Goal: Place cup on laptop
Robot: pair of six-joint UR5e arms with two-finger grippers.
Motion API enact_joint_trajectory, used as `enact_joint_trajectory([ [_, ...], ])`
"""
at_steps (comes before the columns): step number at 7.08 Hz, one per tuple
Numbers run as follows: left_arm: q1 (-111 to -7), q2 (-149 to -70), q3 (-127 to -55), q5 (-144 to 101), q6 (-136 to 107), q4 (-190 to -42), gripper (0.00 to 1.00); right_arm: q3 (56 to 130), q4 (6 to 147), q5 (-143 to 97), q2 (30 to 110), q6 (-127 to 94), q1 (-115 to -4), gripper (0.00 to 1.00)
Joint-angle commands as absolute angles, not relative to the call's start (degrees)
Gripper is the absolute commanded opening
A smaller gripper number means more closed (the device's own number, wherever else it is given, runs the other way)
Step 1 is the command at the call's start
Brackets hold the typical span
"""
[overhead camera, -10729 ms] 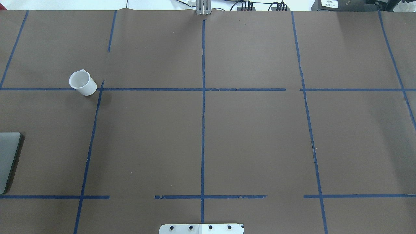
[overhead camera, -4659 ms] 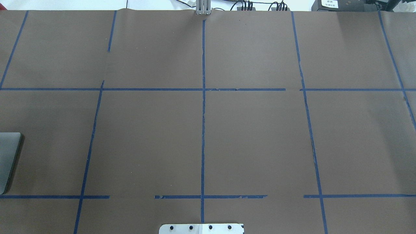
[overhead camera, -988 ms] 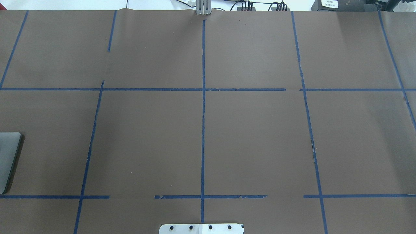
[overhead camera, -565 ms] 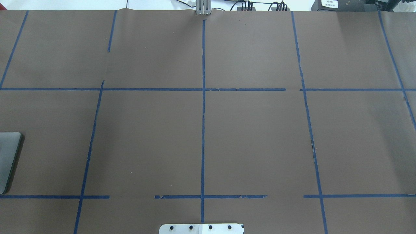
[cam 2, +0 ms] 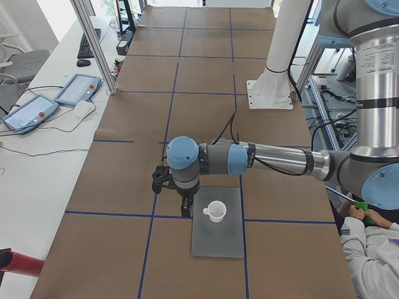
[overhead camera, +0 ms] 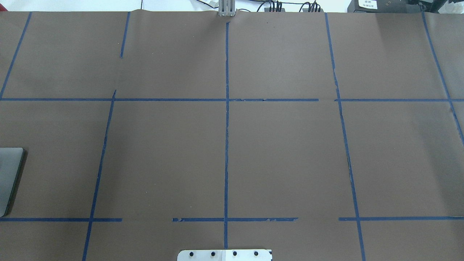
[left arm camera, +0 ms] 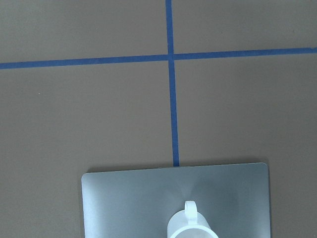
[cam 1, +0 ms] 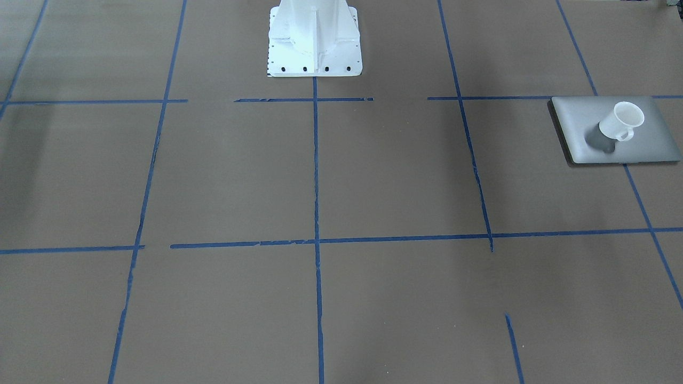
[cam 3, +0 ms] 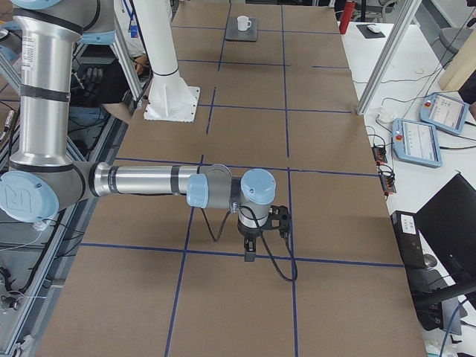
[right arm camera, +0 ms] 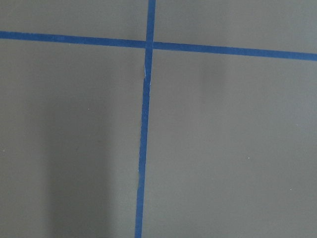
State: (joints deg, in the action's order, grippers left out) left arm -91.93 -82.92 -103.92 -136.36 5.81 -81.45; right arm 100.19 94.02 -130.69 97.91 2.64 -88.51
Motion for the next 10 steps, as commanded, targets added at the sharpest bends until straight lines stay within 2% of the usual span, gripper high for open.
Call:
enact_joint_trajectory([
  [1,-91.93,-83.50,-102.93,-136.41,6.15,-81.73,1.00,100.20,94.04,-130.69,97.91,2.64,-88.51,1.00],
  [4,-91.93,-83.41,-100.81,-136.49,5.98,-81.74,1.00,100.20,94.04,-130.69,97.91,2.64,-88.51,1.00],
  [10,-92.02,-82.27,-102.65,-136.41,5.98,-80.86,1.00,100.20,94.04,-130.69,97.91,2.64,-88.51,1.00],
])
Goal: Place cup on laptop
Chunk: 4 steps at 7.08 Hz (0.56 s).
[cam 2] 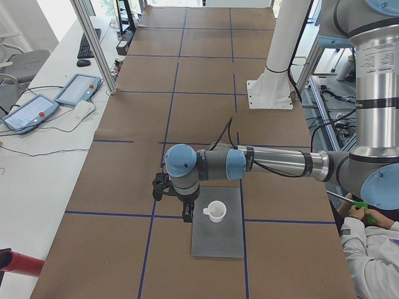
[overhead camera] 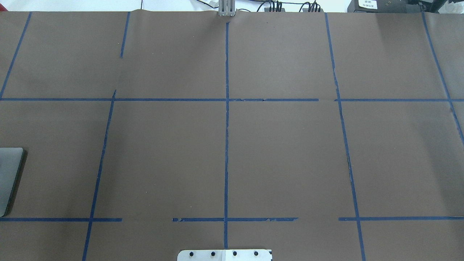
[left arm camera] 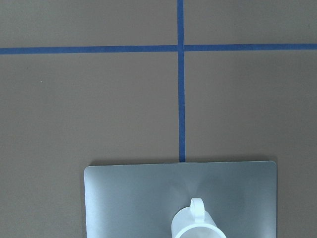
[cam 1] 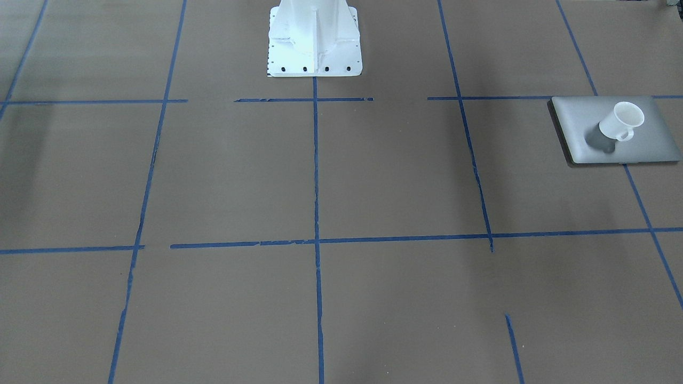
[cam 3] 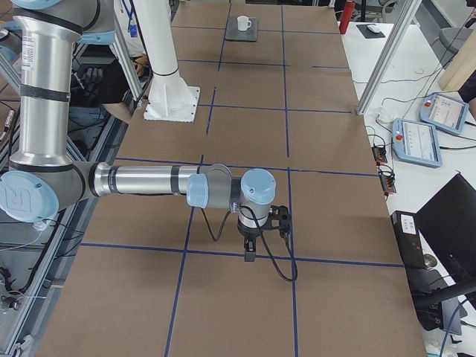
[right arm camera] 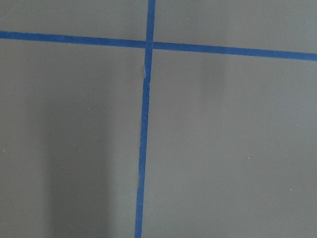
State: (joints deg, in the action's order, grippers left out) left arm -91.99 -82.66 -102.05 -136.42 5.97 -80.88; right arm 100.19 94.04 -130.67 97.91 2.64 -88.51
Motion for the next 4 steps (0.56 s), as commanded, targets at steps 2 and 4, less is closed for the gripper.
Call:
enact_joint_trajectory([
  [2,-92.02,-82.35,-102.57,-136.41,5.98,-80.95,1.00,100.20,94.04,-130.69,97.91,2.64,-88.51,1.00],
  [4,-91.85,-84.01,-101.78,-136.41,5.98,-81.47,1.00,100.20,94.04,-130.69,97.91,2.64,-88.51,1.00],
])
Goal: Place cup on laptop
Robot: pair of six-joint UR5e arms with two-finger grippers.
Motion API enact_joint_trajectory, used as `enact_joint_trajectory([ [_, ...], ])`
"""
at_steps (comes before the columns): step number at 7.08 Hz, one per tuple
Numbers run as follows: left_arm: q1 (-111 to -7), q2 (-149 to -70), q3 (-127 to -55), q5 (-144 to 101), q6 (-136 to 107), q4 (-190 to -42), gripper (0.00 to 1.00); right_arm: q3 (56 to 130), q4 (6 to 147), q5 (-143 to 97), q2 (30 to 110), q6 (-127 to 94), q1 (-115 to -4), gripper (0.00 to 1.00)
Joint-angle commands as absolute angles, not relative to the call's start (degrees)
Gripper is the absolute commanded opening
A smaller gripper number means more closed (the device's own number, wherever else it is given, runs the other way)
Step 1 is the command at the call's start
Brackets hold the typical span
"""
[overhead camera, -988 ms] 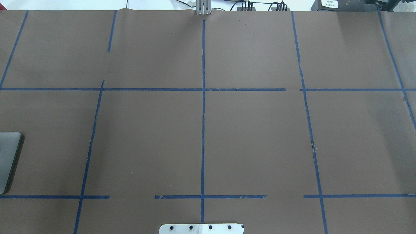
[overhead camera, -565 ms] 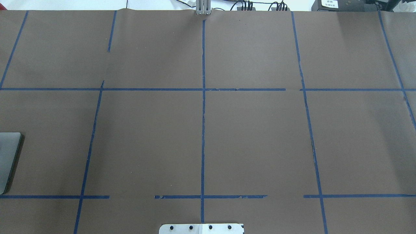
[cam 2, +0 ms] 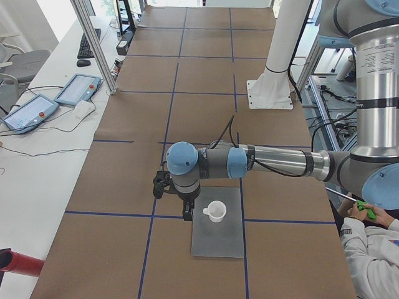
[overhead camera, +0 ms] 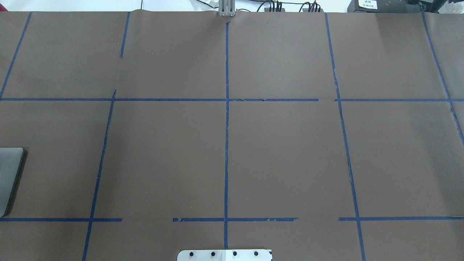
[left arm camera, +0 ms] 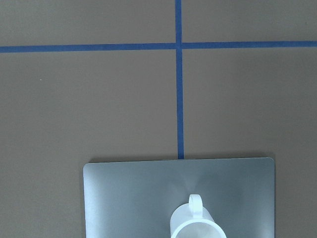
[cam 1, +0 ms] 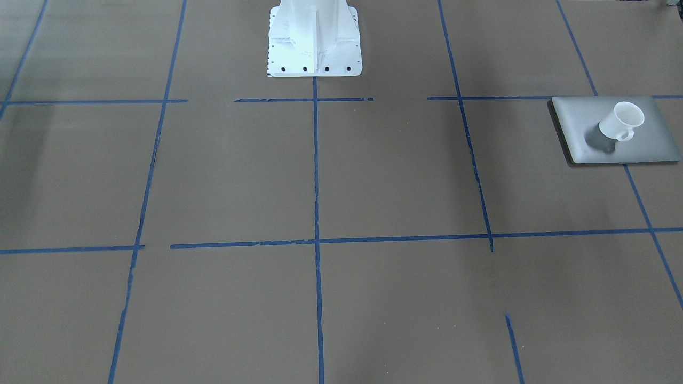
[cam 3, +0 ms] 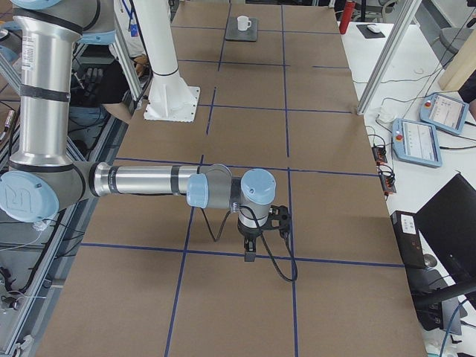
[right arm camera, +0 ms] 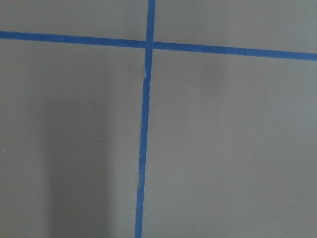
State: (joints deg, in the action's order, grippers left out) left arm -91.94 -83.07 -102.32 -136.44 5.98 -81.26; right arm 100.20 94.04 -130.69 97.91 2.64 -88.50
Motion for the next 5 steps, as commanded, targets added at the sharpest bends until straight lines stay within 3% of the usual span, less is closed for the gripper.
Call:
enact_joint_trajectory([
  [1,-92.02,-83.94,-103.87,-136.32,5.98,-80.95,1.00,100.20,94.04,-130.69,97.91,2.64,-88.51,1.00],
  [5,-92.02,-83.94,-104.42,-136.23,5.89,-81.04,1.00,100.20,94.04,-130.69,97.91,2.64,-88.51,1.00],
])
